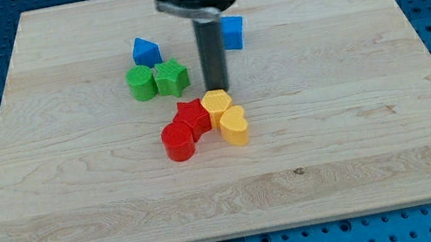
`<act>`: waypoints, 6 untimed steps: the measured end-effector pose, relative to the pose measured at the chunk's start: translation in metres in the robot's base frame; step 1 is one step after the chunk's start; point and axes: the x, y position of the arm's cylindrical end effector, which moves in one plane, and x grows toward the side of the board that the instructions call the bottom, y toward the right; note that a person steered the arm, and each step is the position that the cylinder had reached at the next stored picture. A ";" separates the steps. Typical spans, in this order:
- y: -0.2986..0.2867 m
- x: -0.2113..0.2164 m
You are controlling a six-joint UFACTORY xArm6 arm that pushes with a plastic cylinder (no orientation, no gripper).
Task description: Point your arm to the blue cube
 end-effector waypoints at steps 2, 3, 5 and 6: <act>0.071 -0.045; 0.071 -0.057; 0.071 -0.089; 0.071 -0.093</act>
